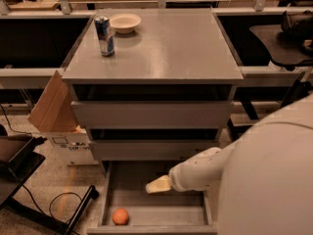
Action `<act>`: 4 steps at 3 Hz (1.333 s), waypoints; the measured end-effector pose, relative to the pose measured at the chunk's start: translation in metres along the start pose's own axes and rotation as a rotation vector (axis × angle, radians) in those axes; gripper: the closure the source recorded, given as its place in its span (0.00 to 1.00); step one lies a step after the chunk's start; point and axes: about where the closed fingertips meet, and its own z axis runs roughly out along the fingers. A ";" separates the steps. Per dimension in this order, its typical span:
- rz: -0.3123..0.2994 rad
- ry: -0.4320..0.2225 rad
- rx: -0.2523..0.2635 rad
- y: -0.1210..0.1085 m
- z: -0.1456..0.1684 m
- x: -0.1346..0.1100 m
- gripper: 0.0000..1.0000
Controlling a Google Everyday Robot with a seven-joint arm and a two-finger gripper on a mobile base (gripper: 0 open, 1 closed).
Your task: Place orange into bottom drawer
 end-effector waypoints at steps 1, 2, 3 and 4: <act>0.068 -0.039 0.086 -0.056 -0.034 0.001 0.00; 0.203 -0.115 0.179 -0.125 -0.066 0.006 0.00; 0.206 -0.111 0.185 -0.128 -0.067 0.007 0.00; 0.214 -0.100 0.205 -0.137 -0.070 0.008 0.00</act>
Offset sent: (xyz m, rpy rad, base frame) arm 0.0238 -0.1989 0.0465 -0.0578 -0.1579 -0.4410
